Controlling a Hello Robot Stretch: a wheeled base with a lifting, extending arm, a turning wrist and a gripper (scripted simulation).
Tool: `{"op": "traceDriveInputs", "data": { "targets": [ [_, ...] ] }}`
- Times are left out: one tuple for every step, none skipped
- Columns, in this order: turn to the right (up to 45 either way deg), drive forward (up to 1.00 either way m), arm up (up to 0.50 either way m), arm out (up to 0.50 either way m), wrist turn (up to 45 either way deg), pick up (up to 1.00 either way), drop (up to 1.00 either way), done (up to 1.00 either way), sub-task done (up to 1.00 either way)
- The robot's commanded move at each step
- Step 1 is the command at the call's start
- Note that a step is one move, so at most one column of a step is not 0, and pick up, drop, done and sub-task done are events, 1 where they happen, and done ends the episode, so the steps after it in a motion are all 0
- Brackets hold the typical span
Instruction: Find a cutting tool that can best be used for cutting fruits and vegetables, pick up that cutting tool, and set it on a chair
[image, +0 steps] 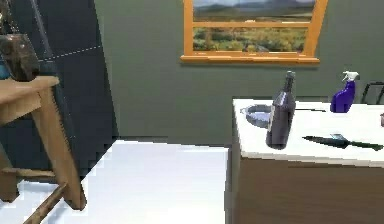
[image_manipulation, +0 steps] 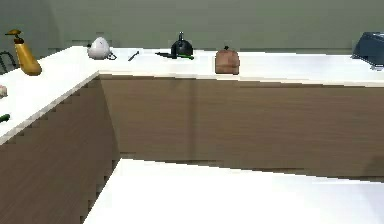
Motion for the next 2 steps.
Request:
{"op": "traceDriveInputs", "data": {
  "targets": [
    [18.0, 0.00, 0.00, 0.00, 0.0, 0.00, 0.00, 0.00, 0.00],
    [0.0, 0.45, 0.00, 0.00, 0.0, 0.00, 0.00, 0.00, 0.00]
  ]
}}
